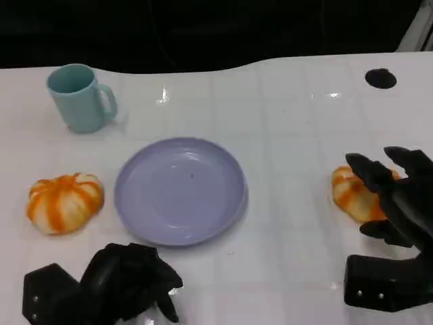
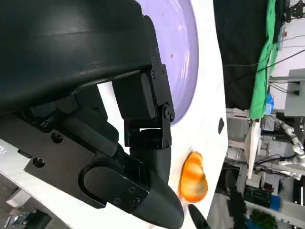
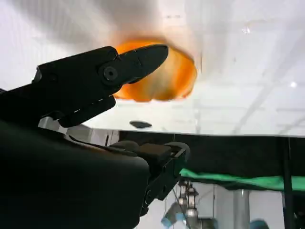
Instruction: Grasp the bread from the table and place it into the plate.
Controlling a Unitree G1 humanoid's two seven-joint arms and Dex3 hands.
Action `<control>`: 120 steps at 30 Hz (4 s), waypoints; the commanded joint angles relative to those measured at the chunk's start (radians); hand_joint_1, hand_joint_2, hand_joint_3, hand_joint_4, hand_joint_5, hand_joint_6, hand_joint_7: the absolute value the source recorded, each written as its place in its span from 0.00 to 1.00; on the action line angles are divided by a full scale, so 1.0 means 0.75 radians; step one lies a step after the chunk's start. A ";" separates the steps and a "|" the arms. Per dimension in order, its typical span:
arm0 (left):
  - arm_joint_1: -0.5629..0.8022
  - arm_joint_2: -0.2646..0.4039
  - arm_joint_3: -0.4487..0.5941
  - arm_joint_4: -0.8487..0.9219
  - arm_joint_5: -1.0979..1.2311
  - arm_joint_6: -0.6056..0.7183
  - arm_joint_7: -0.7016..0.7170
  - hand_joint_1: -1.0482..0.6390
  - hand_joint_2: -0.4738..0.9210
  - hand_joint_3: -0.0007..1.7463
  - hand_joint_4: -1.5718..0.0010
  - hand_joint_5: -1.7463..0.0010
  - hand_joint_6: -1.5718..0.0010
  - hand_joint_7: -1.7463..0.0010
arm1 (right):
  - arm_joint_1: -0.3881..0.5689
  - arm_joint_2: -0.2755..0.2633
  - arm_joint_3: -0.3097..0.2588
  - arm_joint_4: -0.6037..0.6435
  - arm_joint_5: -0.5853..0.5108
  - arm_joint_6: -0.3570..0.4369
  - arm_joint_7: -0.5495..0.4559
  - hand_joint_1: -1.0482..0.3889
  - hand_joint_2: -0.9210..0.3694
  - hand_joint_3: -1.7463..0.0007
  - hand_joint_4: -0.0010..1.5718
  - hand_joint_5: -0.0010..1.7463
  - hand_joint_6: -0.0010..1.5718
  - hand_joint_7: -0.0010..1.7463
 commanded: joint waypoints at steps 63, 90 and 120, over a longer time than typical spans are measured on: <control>0.032 0.007 -0.015 -0.030 0.015 0.003 0.016 0.00 0.91 0.00 0.04 0.48 0.00 0.73 | -0.358 0.264 0.248 0.244 0.266 -0.494 -0.392 0.62 0.55 0.15 0.64 1.00 0.53 0.93; 0.055 -0.011 -0.039 -0.062 0.016 0.001 0.023 0.00 0.91 0.00 0.04 0.48 0.00 0.73 | -0.750 0.690 0.374 0.994 0.290 -0.528 -0.500 0.59 0.45 0.30 0.58 1.00 0.52 0.81; 0.054 -0.003 -0.047 -0.069 0.015 0.005 0.033 0.00 0.91 0.00 0.04 0.48 0.00 0.73 | -0.506 0.528 0.266 0.492 0.546 -0.512 0.194 0.20 0.00 0.86 0.07 0.12 0.13 0.02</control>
